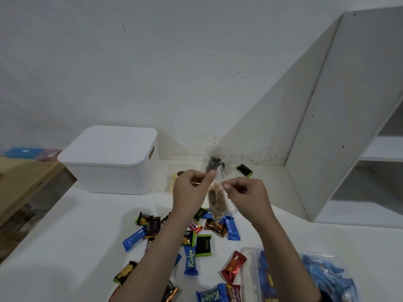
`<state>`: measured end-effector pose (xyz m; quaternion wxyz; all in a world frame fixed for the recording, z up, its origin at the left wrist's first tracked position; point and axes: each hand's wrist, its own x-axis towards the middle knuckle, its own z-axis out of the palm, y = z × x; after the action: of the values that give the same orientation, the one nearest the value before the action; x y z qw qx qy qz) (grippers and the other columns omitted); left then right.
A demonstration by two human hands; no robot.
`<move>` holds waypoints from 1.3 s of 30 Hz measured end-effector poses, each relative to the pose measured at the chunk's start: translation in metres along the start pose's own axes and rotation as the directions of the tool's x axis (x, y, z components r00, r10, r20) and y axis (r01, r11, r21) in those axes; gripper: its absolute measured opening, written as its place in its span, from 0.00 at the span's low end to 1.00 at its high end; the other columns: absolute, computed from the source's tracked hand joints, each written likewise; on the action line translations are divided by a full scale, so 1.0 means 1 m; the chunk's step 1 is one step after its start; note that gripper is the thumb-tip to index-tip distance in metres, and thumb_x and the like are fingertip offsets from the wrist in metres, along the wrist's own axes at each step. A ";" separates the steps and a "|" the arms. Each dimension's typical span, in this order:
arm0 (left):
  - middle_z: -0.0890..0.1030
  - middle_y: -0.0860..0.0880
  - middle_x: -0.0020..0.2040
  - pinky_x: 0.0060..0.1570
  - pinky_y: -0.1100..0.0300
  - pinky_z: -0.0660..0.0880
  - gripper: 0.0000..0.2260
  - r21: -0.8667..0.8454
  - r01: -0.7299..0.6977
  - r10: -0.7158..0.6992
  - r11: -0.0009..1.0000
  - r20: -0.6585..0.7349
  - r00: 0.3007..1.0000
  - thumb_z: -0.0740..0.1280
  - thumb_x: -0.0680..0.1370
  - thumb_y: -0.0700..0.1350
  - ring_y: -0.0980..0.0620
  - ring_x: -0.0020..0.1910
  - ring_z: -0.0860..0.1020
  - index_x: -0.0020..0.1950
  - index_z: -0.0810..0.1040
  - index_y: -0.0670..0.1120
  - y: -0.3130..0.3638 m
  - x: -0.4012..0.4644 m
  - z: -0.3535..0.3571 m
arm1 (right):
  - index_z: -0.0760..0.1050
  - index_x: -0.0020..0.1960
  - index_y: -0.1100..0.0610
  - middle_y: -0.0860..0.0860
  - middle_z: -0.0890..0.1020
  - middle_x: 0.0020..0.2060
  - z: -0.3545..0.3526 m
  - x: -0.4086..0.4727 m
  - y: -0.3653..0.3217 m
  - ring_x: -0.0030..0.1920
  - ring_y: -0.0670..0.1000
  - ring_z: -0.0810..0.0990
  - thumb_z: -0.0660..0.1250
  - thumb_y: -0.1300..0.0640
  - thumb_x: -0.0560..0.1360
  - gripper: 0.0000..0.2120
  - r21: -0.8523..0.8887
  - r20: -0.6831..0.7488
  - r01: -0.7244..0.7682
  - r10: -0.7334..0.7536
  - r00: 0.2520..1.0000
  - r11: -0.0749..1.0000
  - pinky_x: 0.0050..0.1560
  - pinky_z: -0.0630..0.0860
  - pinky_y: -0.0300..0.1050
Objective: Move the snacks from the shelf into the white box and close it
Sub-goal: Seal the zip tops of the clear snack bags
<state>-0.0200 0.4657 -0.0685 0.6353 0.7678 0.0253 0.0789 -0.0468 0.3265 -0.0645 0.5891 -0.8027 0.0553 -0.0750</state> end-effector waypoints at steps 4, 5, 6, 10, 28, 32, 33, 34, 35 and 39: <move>0.84 0.48 0.37 0.39 0.61 0.79 0.09 -0.055 0.177 -0.161 0.983 0.219 0.962 0.68 0.76 0.49 0.54 0.37 0.84 0.42 0.81 0.44 -0.001 -0.005 0.001 | 0.84 0.44 0.55 0.53 0.85 0.40 0.003 -0.002 0.004 0.44 0.52 0.83 0.66 0.66 0.74 0.10 0.059 0.091 -0.115 0.109 0.990 0.992 0.49 0.81 0.51; 0.84 0.48 0.37 0.39 0.61 0.79 0.09 -0.057 0.191 -0.172 0.980 0.242 0.955 0.68 0.76 0.48 0.53 0.38 0.84 0.41 0.82 0.45 -0.001 -0.006 0.002 | 0.84 0.42 0.55 0.53 0.85 0.38 0.004 -0.002 0.005 0.41 0.52 0.83 0.67 0.67 0.73 0.10 0.088 0.083 -0.130 0.123 0.989 0.988 0.48 0.82 0.51; 0.84 0.48 0.36 0.39 0.59 0.80 0.08 -0.064 0.201 -0.179 0.977 0.257 0.950 0.68 0.76 0.48 0.51 0.39 0.84 0.40 0.82 0.45 -0.001 -0.007 0.002 | 0.83 0.40 0.56 0.55 0.85 0.36 0.004 -0.003 0.005 0.39 0.53 0.83 0.68 0.67 0.72 0.09 0.128 0.076 -0.148 0.139 0.987 0.981 0.45 0.81 0.50; 0.84 0.46 0.37 0.44 0.55 0.82 0.07 -0.082 0.240 -0.211 0.967 0.272 0.939 0.71 0.74 0.47 0.50 0.39 0.84 0.39 0.82 0.45 -0.006 -0.011 0.002 | 0.83 0.41 0.64 0.65 0.83 0.38 0.003 -0.008 0.003 0.37 0.58 0.81 0.72 0.66 0.69 0.02 0.278 0.111 -0.222 0.199 0.974 0.934 0.45 0.81 0.54; 0.83 0.42 0.36 0.44 0.55 0.81 0.04 -0.112 0.239 -0.209 0.964 0.229 0.951 0.70 0.73 0.34 0.49 0.37 0.83 0.40 0.81 0.42 -0.019 -0.010 -0.001 | 0.82 0.44 0.63 0.56 0.83 0.34 0.013 -0.008 0.021 0.32 0.49 0.82 0.66 0.69 0.74 0.06 0.452 0.100 -0.369 0.365 0.925 0.812 0.34 0.81 0.41; 0.83 0.43 0.36 0.41 0.59 0.81 0.03 -0.122 0.229 -0.201 0.966 0.206 0.958 0.69 0.73 0.33 0.54 0.34 0.82 0.42 0.80 0.40 -0.015 -0.010 -0.001 | 0.82 0.43 0.59 0.57 0.83 0.39 0.012 -0.006 0.020 0.38 0.52 0.81 0.66 0.67 0.74 0.07 0.425 0.084 -0.323 0.319 0.944 0.846 0.40 0.82 0.44; 0.83 0.43 0.36 0.40 0.60 0.81 0.03 -0.132 0.240 -0.211 0.962 0.202 0.957 0.69 0.73 0.33 0.54 0.34 0.82 0.42 0.80 0.39 -0.013 -0.010 -0.001 | 0.82 0.43 0.59 0.57 0.83 0.40 0.012 -0.006 0.020 0.40 0.53 0.81 0.67 0.67 0.74 0.06 0.431 0.085 -0.306 0.300 0.950 0.849 0.41 0.82 0.45; 0.83 0.43 0.36 0.39 0.60 0.81 0.03 -0.147 0.253 -0.223 0.956 0.193 0.956 0.69 0.73 0.33 0.53 0.34 0.82 0.42 0.80 0.39 -0.010 -0.009 -0.001 | 0.82 0.44 0.59 0.56 0.84 0.40 0.011 -0.006 0.020 0.41 0.53 0.82 0.67 0.66 0.74 0.06 0.442 0.081 -0.284 0.277 0.957 0.851 0.43 0.82 0.46; 0.83 0.42 0.36 0.39 0.61 0.81 0.03 -0.163 0.264 -0.235 0.951 0.177 0.956 0.68 0.73 0.33 0.52 0.35 0.83 0.41 0.80 0.39 -0.008 -0.007 -0.002 | 0.82 0.46 0.58 0.56 0.84 0.41 0.010 -0.006 0.022 0.42 0.53 0.82 0.67 0.65 0.74 0.06 0.453 0.070 -0.257 0.254 0.965 0.854 0.44 0.82 0.46; 0.83 0.41 0.37 0.39 0.61 0.81 0.04 -0.258 0.292 -0.269 0.921 0.121 0.955 0.69 0.74 0.34 0.50 0.38 0.83 0.39 0.80 0.40 0.001 0.004 -0.005 | 0.79 0.55 0.52 0.50 0.84 0.49 -0.004 -0.004 0.037 0.52 0.49 0.82 0.66 0.63 0.75 0.11 0.442 0.109 -0.178 0.144 0.984 0.879 0.53 0.79 0.45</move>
<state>-0.0166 0.4712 -0.0660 0.7402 0.6639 0.0974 -0.0423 -0.0511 0.3124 -0.0991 0.7645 -0.6394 0.0816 -0.0073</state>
